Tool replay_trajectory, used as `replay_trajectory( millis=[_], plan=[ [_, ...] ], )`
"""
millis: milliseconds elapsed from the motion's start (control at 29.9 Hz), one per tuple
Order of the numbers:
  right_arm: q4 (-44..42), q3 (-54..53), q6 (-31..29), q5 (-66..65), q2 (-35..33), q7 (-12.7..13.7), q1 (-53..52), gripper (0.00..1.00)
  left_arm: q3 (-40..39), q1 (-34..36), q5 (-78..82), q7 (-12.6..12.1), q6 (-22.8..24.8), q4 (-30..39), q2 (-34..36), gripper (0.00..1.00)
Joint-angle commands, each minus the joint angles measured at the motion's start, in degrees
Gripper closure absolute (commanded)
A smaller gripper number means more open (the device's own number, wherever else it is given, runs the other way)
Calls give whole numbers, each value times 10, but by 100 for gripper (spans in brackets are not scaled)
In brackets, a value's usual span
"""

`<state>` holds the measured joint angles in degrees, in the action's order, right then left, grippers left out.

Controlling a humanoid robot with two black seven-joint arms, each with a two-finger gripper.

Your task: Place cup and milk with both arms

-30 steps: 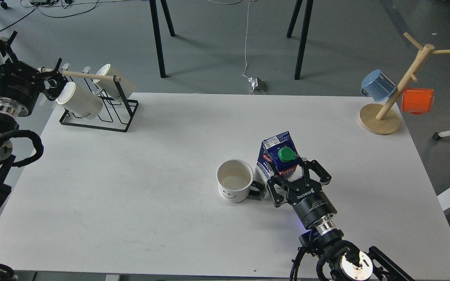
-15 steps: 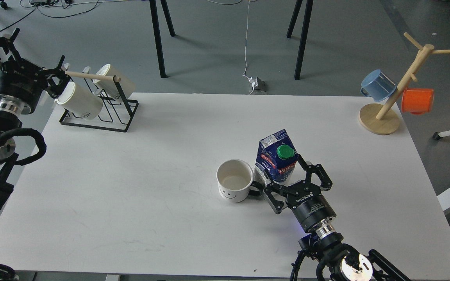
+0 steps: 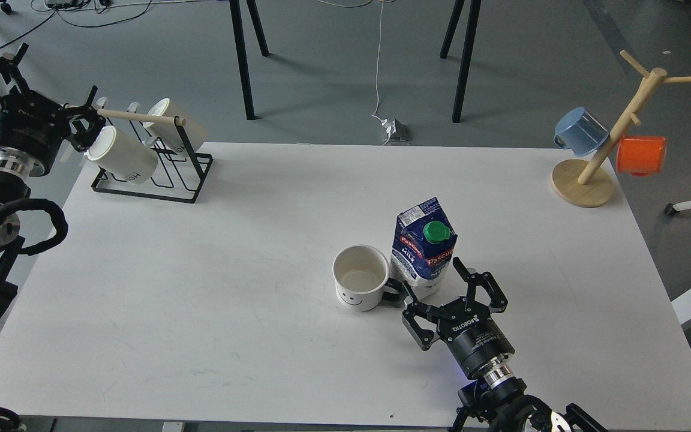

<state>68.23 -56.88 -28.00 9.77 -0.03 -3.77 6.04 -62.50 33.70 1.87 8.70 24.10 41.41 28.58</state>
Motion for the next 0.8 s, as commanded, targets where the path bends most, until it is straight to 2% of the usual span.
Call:
replay_trajectory(
  millis=[0,167,368,535,769],
  plan=[
    [21,-6,0,2,-22,-2,27,2,-3,1,0,1,1,0,2,0],
    [77,-39,0,2,-87,-3,66,2,-6,1,-1,2,2,0,8,0],
    [106,-103,0,27,-195,-3,54,2,-7,0,-1,2,1,0,5,0],
    [103,-163,0,30,-231,-2,3,2,-2,-4,-1,4,0,0,-4,0],
    [72,-212,0,29,-263,3,-124,2,-2,3,-1,3,0,0,-33,0]
  ],
)
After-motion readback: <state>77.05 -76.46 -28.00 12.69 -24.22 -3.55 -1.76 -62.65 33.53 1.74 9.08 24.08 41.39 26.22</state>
